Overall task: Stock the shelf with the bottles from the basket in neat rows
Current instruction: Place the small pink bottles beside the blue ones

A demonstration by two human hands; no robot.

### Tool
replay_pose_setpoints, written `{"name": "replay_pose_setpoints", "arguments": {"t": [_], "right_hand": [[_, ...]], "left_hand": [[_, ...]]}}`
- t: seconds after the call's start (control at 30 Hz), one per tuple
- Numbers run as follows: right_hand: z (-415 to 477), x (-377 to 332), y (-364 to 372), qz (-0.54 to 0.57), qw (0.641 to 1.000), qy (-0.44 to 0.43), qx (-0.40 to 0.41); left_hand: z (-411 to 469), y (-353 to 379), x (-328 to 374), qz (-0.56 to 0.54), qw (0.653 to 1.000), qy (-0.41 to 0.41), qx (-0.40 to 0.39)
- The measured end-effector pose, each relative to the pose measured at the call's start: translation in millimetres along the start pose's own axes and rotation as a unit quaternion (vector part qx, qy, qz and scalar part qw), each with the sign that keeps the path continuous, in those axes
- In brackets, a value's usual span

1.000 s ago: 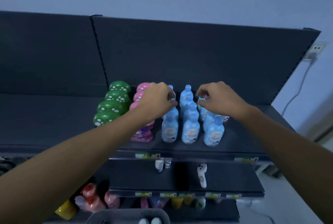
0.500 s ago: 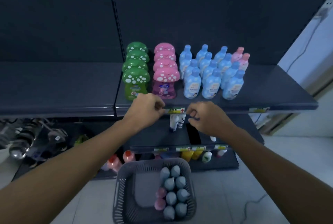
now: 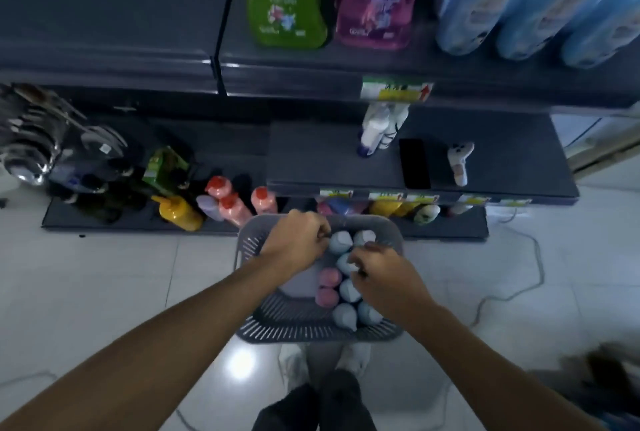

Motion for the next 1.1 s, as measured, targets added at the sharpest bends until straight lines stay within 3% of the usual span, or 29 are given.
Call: {"name": "replay_pose_setpoints", "arguments": {"t": [0.23,0.47,0.63,0.83,1.1], "right_hand": [[15,13,111,0.013,0.999,0.002,-0.046],[24,22,183,-0.062,0.997,-0.011,-0.055],[29,23,202,-0.051,0.997,-0.029,-0.057],[35,17,198,-0.063,0.997,-0.052,-0.003],[36,16,196,-0.084,0.991,-0.095,0.049]], "left_hand": [[6,102,-49,-0.014,0.998,-0.003,-0.053],[28,161,-78,-0.007,0.997,0.033,-0.074],[36,176,-82,-0.018,0.995,0.072,-0.068],[38,175,-87,-0.058,0.992,0.087,-0.070],[50,175,-82,-0.010,0.989,0.128,-0.077]]}}
Point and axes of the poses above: each hand's wrist, its own z-axis towards the middle knuckle, its own y-axis out of the palm, x = y × z, the point moved 6 cm from there along z, towards the middle knuckle, and after that the axes turned 12 degrees about y, right-handed, at the moved point
